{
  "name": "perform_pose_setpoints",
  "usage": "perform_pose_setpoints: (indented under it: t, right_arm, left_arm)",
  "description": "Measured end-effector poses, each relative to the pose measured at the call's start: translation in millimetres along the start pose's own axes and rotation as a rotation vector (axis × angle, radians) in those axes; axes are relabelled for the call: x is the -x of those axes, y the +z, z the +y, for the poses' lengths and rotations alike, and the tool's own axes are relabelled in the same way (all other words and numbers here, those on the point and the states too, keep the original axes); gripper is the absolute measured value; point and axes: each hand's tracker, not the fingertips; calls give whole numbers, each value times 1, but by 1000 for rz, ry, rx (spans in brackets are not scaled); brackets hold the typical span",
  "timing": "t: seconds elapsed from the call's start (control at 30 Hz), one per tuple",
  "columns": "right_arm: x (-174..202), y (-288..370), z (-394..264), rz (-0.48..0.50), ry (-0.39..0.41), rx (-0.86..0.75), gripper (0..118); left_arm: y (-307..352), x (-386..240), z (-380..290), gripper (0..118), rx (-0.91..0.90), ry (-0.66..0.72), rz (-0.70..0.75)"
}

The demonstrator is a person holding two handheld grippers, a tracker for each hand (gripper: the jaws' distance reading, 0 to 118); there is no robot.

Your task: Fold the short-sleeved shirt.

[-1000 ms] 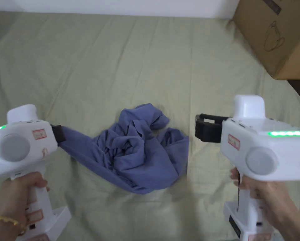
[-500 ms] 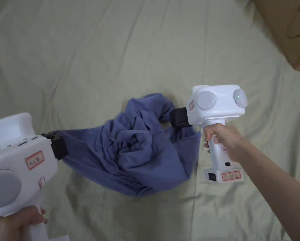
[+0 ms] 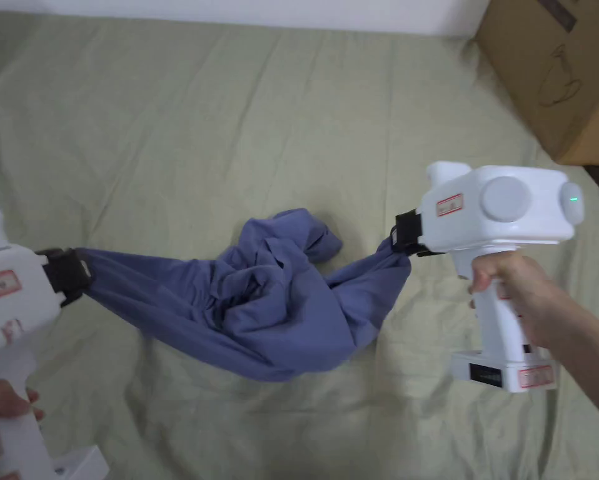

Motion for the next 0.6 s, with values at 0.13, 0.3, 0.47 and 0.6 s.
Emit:
perform_pose_setpoints:
  t: [0.13, 0.3, 0.47, 0.6]
  right_arm:
    - [-15, 95, -9, 46, -35, -169, 5]
    - [-24, 196, -9, 75, -110, -379, 5]
    - [-16, 277, 15, 67, -92, -508, 5]
    - [-11, 311, 50, 29, -105, -561, 5]
  left_arm:
    - [39, -5, 22, 1, -110, -25, -15]
    - [88, -12, 63, 1, -228, 13, -95]
    - [135, -35, 125, 1, -337, 46, -263]
    - [156, -71, 178, 1, -406, -41, -293]
